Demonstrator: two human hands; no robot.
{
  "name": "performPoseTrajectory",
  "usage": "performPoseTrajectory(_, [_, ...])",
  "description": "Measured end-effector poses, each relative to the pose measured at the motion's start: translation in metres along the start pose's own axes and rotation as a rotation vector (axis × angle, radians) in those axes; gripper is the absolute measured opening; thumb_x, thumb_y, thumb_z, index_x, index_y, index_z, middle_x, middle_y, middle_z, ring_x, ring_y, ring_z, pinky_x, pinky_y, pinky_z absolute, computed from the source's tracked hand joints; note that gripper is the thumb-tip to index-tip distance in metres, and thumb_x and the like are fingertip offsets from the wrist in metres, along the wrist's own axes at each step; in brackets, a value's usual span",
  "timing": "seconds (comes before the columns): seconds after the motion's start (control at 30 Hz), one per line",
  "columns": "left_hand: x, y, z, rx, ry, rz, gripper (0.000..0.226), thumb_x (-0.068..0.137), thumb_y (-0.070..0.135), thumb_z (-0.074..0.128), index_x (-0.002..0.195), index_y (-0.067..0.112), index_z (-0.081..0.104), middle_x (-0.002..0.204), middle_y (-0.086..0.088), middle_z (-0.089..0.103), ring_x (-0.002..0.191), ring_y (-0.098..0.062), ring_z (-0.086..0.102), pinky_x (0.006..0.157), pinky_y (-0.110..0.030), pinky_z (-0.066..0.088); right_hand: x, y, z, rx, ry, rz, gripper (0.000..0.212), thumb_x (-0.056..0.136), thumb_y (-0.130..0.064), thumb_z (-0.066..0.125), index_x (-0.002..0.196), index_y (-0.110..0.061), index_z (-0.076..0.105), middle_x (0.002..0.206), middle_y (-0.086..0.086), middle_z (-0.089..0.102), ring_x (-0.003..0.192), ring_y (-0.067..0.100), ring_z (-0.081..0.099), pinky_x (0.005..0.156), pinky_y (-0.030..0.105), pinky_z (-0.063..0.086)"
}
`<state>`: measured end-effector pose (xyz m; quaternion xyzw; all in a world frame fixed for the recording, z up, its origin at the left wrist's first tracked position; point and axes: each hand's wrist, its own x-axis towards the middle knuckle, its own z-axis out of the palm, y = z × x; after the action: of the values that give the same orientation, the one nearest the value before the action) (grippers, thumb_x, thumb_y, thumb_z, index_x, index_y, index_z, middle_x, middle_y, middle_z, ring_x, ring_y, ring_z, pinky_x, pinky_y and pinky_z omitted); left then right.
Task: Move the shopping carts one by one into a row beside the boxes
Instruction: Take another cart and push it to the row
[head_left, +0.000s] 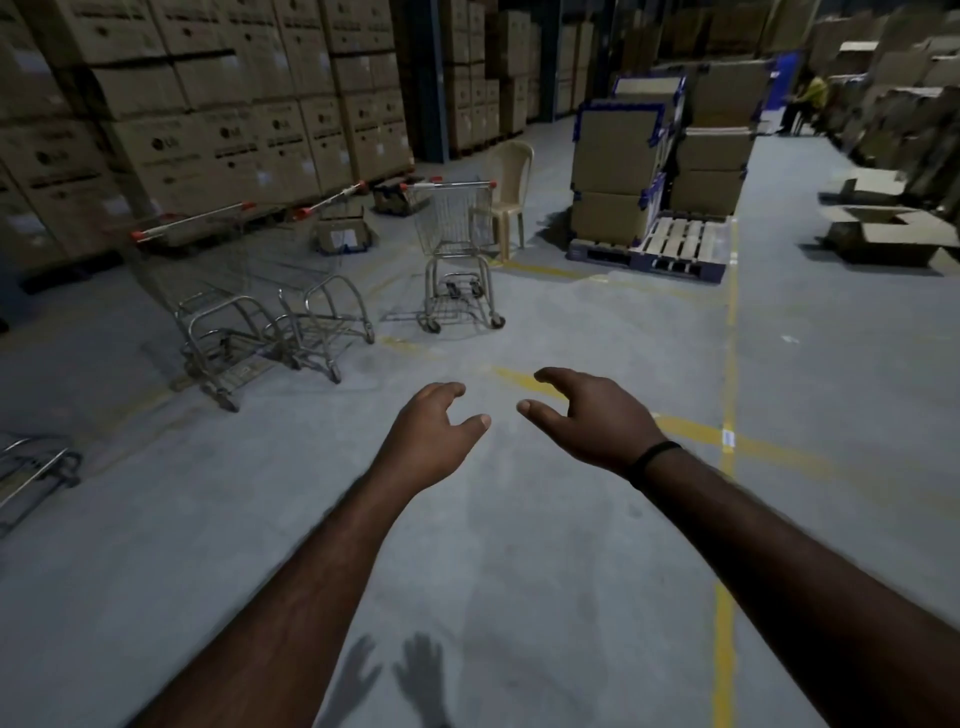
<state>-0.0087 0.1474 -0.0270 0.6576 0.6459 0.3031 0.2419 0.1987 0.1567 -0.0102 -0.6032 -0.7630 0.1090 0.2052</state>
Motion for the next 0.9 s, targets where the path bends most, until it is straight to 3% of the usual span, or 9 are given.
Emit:
performPoseTrajectory(0.2, [0.126,-0.029,0.012,-0.015,0.018,-0.001,0.060,0.092,0.041,0.068,0.144,0.017,0.051,0.151,0.002,0.046,0.135,-0.017,0.046,0.107,-0.027,0.036,0.123,0.027,0.026,-0.010,-0.011,-0.019,0.062,0.093,-0.064,0.051,0.144,-0.028,0.050,0.145,-0.008,0.055,0.128,0.017,0.054,0.099,0.033,0.047])
performPoseTrajectory(0.67, [0.458,-0.034,0.026,-0.005,-0.029,0.026,0.058,0.093,0.041,0.068,0.144,0.018,0.051,0.151,0.001,0.046,0.133,-0.019,0.048,0.107,-0.030,0.039,0.428,0.099,0.049,-0.010,-0.008,0.035,0.061,0.092,-0.065,0.052,0.142,-0.028,0.052,0.143,-0.008,0.057,0.111,0.018,0.063,0.089,0.031,0.046])
performPoseTrajectory(0.8, [0.544,-0.037,0.053,0.014,-0.038,0.012,0.060,0.092,0.041,0.068,0.145,0.018,0.051,0.151,0.001,0.046,0.133,-0.018,0.048,0.104,-0.026,0.038,0.512,0.145,0.058,-0.008,0.000,0.027,0.062,0.093,-0.065,0.051,0.143,-0.028,0.051,0.143,-0.007,0.057,0.116,0.018,0.061,0.087,0.030,0.044])
performPoseTrajectory(0.9, [0.613,-0.035,0.074,0.019,-0.011,-0.013,0.062,0.091,0.045,0.068,0.146,0.022,0.050,0.154,0.000,0.043,0.139,-0.019,0.043,0.111,-0.032,0.037,0.580,0.183,0.061,-0.009,-0.008,-0.002,0.064,0.094,-0.064,0.050,0.146,-0.027,0.048,0.144,-0.005,0.057,0.124,0.019,0.057,0.090,0.031,0.045])
